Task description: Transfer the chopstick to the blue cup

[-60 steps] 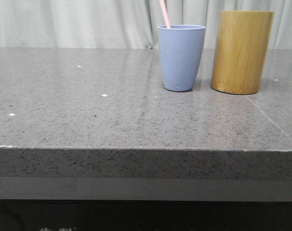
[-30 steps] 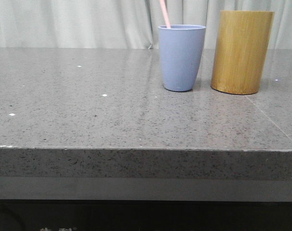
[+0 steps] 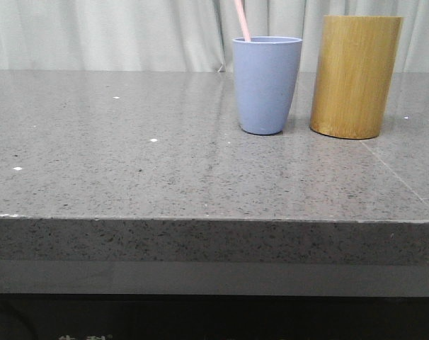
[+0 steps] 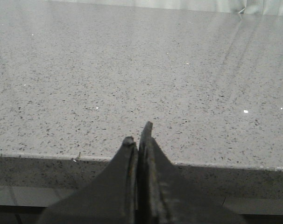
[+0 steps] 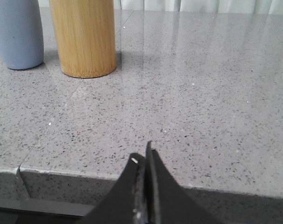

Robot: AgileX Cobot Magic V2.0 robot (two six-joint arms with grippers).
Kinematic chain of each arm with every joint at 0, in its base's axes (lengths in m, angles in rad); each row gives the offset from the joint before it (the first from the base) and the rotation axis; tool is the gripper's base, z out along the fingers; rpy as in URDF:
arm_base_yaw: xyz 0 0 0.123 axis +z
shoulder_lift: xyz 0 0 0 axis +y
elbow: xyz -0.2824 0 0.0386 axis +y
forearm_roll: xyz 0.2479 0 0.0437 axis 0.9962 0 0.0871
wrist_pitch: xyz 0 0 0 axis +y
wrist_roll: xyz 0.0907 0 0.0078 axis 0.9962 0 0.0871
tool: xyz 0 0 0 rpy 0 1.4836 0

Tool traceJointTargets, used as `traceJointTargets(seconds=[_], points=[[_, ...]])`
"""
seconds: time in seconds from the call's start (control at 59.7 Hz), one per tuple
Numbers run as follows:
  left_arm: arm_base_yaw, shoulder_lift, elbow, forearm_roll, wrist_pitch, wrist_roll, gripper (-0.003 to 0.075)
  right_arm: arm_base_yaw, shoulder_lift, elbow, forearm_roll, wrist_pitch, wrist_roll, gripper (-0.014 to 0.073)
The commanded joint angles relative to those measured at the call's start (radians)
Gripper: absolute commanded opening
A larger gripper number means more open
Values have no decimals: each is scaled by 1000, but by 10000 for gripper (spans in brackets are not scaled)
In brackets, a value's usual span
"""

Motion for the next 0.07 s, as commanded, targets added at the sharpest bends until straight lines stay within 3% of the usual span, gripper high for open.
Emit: traceJointTargets(seconds=[0.0,0.05], points=[[1,-23,7,-10,-81,-8,-19,-6,-16,-4,3,-85,1,-67],[1,-23,7,-10,-81,-8,-19,-6,-16,-4,3,-85,1,-67]])
